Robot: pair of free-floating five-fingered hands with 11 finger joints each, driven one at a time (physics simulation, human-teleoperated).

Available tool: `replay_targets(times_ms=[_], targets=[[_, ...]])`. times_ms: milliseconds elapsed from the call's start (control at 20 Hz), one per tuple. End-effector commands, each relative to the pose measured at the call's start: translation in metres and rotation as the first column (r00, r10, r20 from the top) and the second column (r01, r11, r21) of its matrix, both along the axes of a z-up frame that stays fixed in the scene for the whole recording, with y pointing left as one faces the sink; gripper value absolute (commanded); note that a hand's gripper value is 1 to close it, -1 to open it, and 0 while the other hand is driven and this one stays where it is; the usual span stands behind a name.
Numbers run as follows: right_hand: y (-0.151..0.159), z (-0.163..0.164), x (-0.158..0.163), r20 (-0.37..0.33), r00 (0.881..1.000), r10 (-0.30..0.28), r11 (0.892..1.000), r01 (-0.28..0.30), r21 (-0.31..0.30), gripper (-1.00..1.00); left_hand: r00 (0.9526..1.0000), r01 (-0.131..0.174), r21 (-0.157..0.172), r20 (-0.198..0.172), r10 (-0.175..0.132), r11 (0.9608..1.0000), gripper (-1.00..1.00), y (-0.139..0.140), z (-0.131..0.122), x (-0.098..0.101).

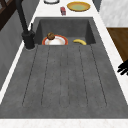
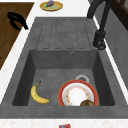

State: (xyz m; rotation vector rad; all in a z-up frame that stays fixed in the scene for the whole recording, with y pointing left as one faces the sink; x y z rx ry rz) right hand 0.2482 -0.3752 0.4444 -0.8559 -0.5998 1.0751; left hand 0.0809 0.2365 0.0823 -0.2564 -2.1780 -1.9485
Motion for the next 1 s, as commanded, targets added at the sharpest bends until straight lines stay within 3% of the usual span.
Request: replay_targets(times_ms=[0,500,950], targets=[[-0.02,0.0,0.0,-0.027,0.999,0.045,0.999,-0.046,-0.017,1.0,1.0,0.0,0.0,0.0,0.0,1.0,0.0,0.0,0.0,0.0],[-0.091,-0.011,0.001,0.0,0.999,0.033,0.999,-0.033,0.015,1.0,1.0,0.0,0.0,0.0,0.0,1.0,0.0,0.0,0.0,0.0],[-0.158,-0.072,0.011,0.002,1.0,0.031,1.0,-0.031,-0.001,1.0,1.0,0.0,0.0,0.0,0.0,1.0,0.0,0.0,0.0,0.0]])
